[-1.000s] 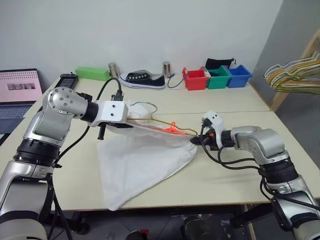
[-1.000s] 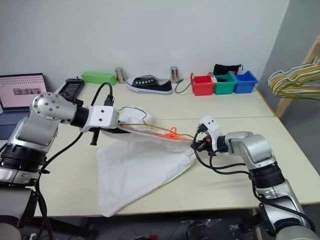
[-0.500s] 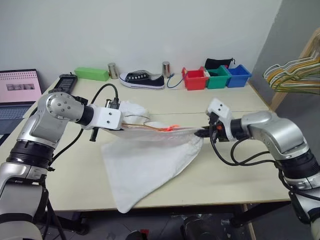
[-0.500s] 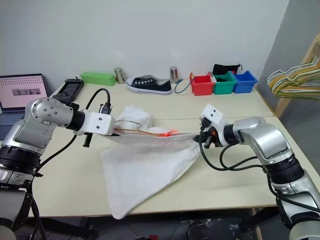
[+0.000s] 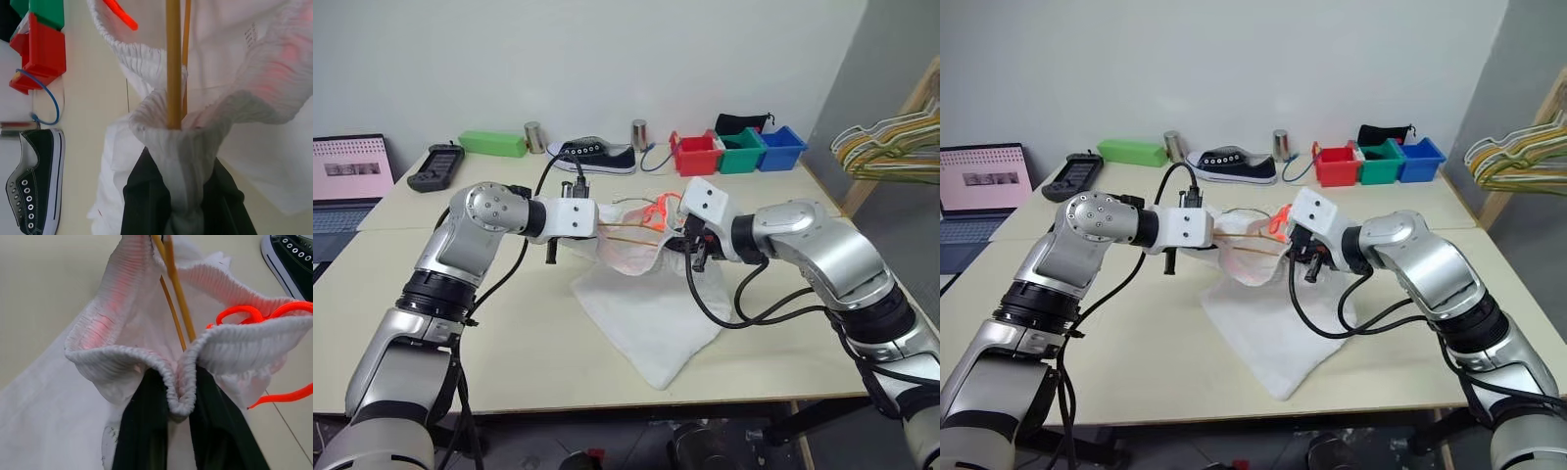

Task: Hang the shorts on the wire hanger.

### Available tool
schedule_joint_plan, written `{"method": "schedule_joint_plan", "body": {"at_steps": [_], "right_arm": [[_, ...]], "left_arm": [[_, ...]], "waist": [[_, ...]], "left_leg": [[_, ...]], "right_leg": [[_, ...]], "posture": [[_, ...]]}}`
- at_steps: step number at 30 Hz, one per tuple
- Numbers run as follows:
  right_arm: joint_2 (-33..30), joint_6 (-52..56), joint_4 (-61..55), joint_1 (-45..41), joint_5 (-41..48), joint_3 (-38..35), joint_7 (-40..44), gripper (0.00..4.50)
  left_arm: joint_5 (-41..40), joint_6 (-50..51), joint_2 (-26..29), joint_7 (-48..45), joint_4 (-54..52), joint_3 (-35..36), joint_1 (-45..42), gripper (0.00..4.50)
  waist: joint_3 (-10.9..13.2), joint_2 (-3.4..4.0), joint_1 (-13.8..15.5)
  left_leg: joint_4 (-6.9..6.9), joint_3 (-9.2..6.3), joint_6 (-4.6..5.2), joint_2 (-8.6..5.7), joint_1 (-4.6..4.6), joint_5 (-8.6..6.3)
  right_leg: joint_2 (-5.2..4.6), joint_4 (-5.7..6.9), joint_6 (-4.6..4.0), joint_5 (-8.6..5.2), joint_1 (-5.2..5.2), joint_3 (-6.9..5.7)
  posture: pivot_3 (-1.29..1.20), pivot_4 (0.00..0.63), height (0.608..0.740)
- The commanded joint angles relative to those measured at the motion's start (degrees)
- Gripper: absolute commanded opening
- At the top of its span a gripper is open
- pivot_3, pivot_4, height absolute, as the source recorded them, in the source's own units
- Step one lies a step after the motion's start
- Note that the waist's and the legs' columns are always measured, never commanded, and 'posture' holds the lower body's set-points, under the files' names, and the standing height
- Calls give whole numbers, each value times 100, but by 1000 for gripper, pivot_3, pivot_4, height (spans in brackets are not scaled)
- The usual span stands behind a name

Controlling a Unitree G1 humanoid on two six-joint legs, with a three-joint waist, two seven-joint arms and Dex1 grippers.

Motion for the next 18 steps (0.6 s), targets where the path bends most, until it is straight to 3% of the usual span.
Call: {"method": "schedule_joint_plan", "body": {"at_steps": [1, 6, 13, 18], "right_arm": [[-274, -358, 59, -239, -332, -79, 89, 1660], [-718, -764, -74, -247, -541, 46, 519, 2557], [-967, -1464, 339, -220, -1072, 235, 858, 4406], [-1007, -1906, 752, 45, -1445, 589, 1200, 4406]], "left_arm": [[-149, -94, 79, -41, -388, 101, 37, 0], [-144, -110, 118, -58, -375, 99, 101, 0], [-173, -172, 180, -87, -331, 136, 81, 0], [-255, -84, 170, -115, -459, 159, 69, 0]], "waist": [[0, 0, -41], [0, 0, -68], [0, 0, -78], [0, 0, -69]], "left_leg": [[0, 0, 0, -1, 0, 0], [1, -1, 0, 0, 1, 0], [0, 2, 0, 0, 2, 0], [1, 1, 0, 0, 2, 0]], "right_leg": [[-1, 0, 0, 0, 0, 0], [-1, 1, 0, 0, 0, 0], [-1, 0, 0, 0, 0, 1], [-1, 0, 0, 0, 1, 1]], "posture": [[-240, 5, 740], [-240, 4, 740], [-226, 3, 740], [-202, 3, 740]]}}
